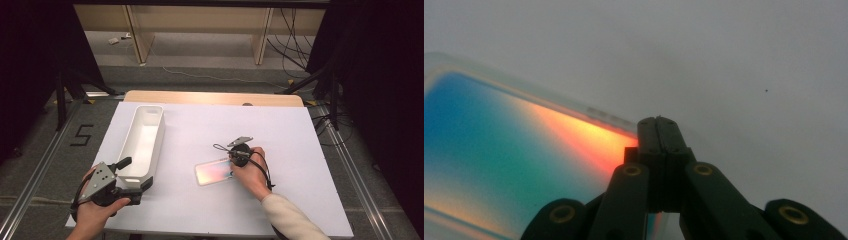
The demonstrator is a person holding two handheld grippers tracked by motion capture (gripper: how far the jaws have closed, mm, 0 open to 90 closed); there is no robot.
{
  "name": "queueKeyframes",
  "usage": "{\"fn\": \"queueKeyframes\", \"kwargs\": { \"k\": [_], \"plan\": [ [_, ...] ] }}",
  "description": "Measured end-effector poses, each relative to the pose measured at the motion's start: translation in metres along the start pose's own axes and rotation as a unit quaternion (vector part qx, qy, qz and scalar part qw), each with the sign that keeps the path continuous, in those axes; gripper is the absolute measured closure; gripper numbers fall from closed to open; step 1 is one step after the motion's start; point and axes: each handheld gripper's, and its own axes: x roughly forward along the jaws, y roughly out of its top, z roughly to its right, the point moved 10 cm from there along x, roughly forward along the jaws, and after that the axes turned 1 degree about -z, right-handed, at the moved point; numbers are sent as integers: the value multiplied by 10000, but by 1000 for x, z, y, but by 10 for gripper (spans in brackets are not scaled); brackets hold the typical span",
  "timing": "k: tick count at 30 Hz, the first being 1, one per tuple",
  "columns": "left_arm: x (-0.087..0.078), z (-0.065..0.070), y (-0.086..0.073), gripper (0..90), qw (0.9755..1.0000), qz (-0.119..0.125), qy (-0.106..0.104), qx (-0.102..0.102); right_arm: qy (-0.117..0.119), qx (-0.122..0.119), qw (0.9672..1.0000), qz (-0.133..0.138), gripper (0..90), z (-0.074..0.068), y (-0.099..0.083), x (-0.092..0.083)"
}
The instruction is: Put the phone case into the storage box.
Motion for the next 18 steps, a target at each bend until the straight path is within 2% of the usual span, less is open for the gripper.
{"fn": "queueKeyframes", "kwargs": {
  "k": [2, 5, 11, 13, 15, 18],
  "plan": [
    [0, 0, 0, 54, 10000, 4, -2, 1, -78, -74, 9999, 38, 900, 3, 5, 4],
    [0, 0, 0, 54, 10000, 5, -3, -6, -57, -28, 10000, 11, 900, 3, 8, 6],
    [0, 0, 0, 55, 10000, 3, -13, 10, -88, -109, 9999, -13, 900, 7, 14, 12],
    [0, 0, 0, 56, 10000, 5, -22, 12, -79, -35, 10000, 9, 900, 7, 17, 13],
    [0, 1, 0, 56, 10000, 2, -21, 10, -82, -100, 9999, -21, 900, 8, 18, 15],
    [0, 1, 0, 56, 10000, 1, -25, 14, -59, -53, 10000, -30, 900, 7, 21, 17]
  ]
}}
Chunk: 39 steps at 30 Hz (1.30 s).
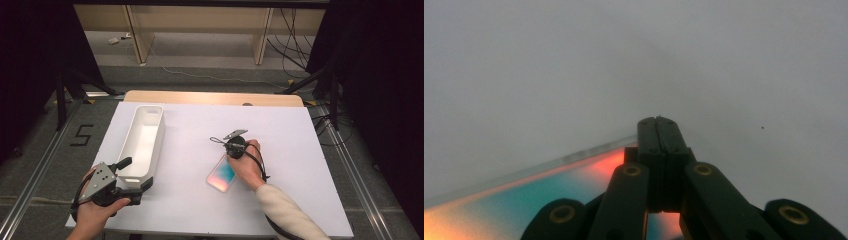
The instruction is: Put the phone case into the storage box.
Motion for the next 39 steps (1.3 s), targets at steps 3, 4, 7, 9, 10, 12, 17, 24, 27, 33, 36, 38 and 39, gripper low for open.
{"fn": "queueKeyframes", "kwargs": {
  "k": [3, 4, 7, 9, 10, 12, 17, 24, 27, 33, 36, 38, 39],
  "plan": [
    [0, 0, 0, 56, 10000, 3, 5, 2, 37, -57, 10000, 7, 900, 0, 2, 2],
    [0, 0, 0, 56, 10000, 3, 5, 2, 35, -3, 10000, 37, 900, -1, 4, 3],
    [-1, -1, -1, 56, 10000, -42, 27, 23, 33, -105, 9999, 41, 900, -2, 6, 4],
    [-1, -1, -1, 56, 10000, -40, 26, 16, 56, -153, 9999, 34, 900, -3, 7, 5],
    [-1, -1, -1, 56, 10000, -43, 29, 20, 74, -93, 9999, 56, 900, -5, 9, 5],
    [-1, -1, -1, 56, 10000, -41, 29, 10, 83, -145, 9998, 52, 900, -6, 10, 6],
    [-1, -1, -1, 56, 10000, -38, 26, 6, 104, -186, 9997, 72, 900, -8, 12, 7],
    [-1, 0, -1, 56, 10000, -42, 23, 25, 128, -151, 9998, 63, 900, -10, 13, 8],
    [-1, 0, -1, 57, 10000, -41, 20, 25, 117, -103, 9999, 63, 900, -11, 13, 8],
    [-1, 0, -1, 58, 10000, -51, 19, 24, 114, -116, 9998, 100, 900, -11, 14, 9],
    [0, 0, 0, 59, 10000, 4, -14, 29, 125, -137, 9998, 56, 900, -11, 13, 8],
    [0, 0, 0, 59, 10000, 3, -11, 36, 111, -166, 9998, 63, 900, -11, 14, 8],
    [0, 0, 0, 59, 10000, 4, -12, 30, 106, -141, 9998, 71, 900, -11, 14, 9]
  ]
}}
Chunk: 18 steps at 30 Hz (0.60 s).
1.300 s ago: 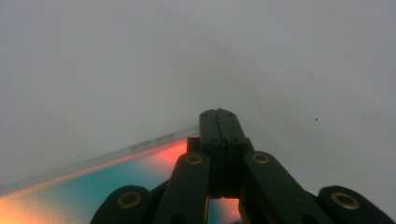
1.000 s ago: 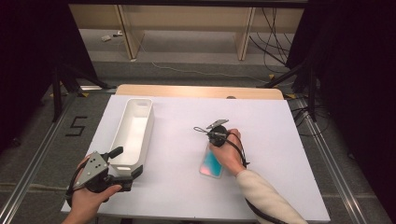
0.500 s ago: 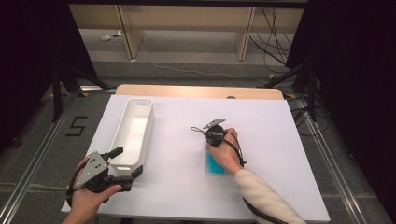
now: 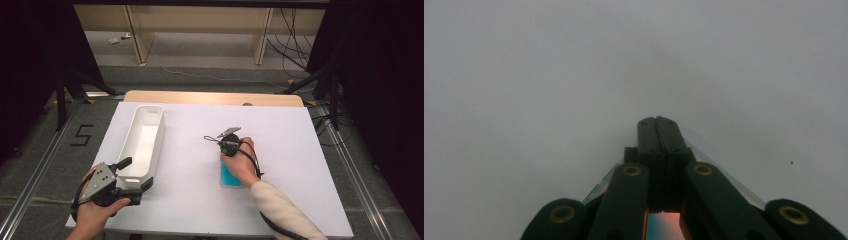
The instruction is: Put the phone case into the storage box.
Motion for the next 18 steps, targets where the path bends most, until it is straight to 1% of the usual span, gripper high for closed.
{"fn": "queueKeyframes", "kwargs": {
  "k": [2, 3, 4, 5, 6, 7, 9, 10, 11, 12, 13, 14, 15, 16, 17, 18],
  "plan": [
    [0, 0, 0, 59, 10000, -1, 3, 2, 21, -1, 10000, -23, 900, -1, -1, 0],
    [-1, 0, -1, 59, 10000, -57, 27, -1, 21, -1, 10000, -23, 900, -1, -1, 0],
    [0, 0, 0, 59, 10000, 2, -7, 8, 23, -12, 10000, -5, 900, 0, 0, 0],
    [-1, 0, -1, 59, 10000, -48, 27, -4, 26, 3, 10000, -5, 900, 0, 0, -1],
    [-1, 0, -1, 59, 10000, -51, 25, 6, 35, -45, 10000, 5, 900, 0, 0, -1],
    [-1, 0, -1, 59, 10000, -48, 24, 7, 74, 64, 9999, 47, 900, -1, 1, -3],
    [-1, 0, -1, 59, 10000, -52, 25, -5, 118, 32, 9999, 68, 900, 0, 2, -6],
    [0, 0, 0, 59, 10000, -1, -13, 10, 118, 32, 9999, 68, 900, 0, 2, -6],
    [-1, 0, -1, 59, 10000, -62, 26, -5, 100, -4, 9999, 136, 890, 2, 4, -10],
    [-1, -1, -1, 59, 10000, -54, 23, 12, 130, 14, 9998, 166, 852, 2, 5, -12],
    [-1, -1, -1, 59, 10000, -46, 24, -25, 184, 26, 9995, 239, 807, 2, 6, -16],
    [-1, -1, -1, 61, 10000, -46, 24, -25, 231, 125, 9994, 240, 771, 1, 6, -19],
    [-1, -1, -1, 61, 10000, -52, 26, -3, 213, 48, 9994, 278, 743, 3, 5, -21],
    [0, -1, 0, 61, 10000, -4, -7, 2, 213, 48, 9994, 278, 743, 3, 5, -21],
    [-1, -1, -1, 61, 10000, -44, 24, -25, 314, -30, 9988, 370, 679, 4, 5, -28],
    [-1, 0, -1, 61, 10000, -59, 19, -6, 306, -90, 9986, 419, 646, 5, 5, -32]
  ]
}}
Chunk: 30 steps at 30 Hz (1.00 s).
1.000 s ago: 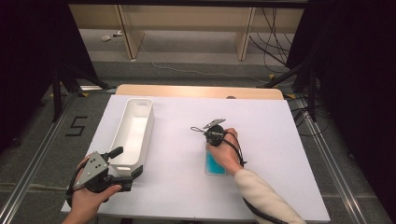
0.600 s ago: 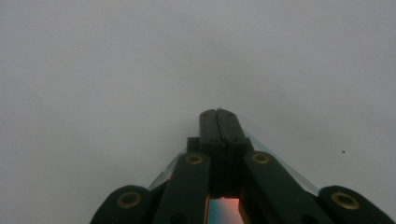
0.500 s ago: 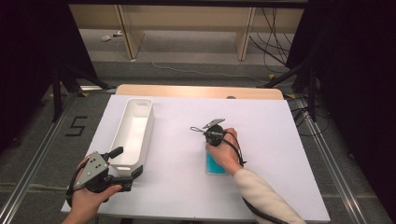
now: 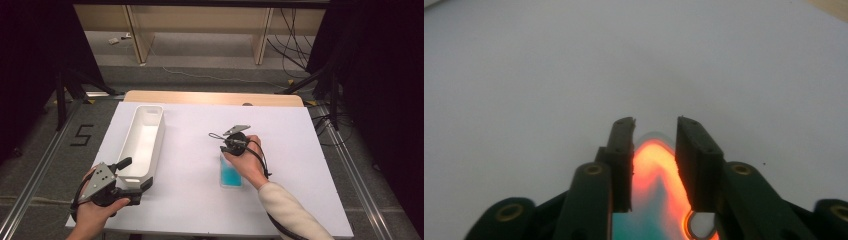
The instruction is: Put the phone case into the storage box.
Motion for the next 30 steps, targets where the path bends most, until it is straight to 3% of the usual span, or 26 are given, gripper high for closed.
{"fn": "queueKeyframes", "kwargs": {
  "k": [1, 5, 12, 23, 26, 30],
  "plan": [
    [0, 0, 0, 61, 10000, 0, 0, 0, 0, 0, 10000, 0, 646, 0, 0, 0],
    [0, -1, 0, 62, 10000, 6, 11, -2, 238, -306, 9990, 209, 482, -5, -3, -18],
    [0, 0, -1, 65, 10000, -14, 13, 15, 539, -677, 9960, 233, 352, -15, -19, -41],
    [1, 0, -2, 68, 10000, -37, 13, 3, 813, -948, 9922, 52, 295, -29, -43, -60],
    [1, 1, -2, 70, 10000, -49, 16, 11, 971, -1145, 9886, -120, 292, -35, -49, -63],
    [1, 1, -2, 71, 10000, -49, 8, 6, 892, -1228, 9882, -218, 292, -37, -52, -63]
  ]
}}
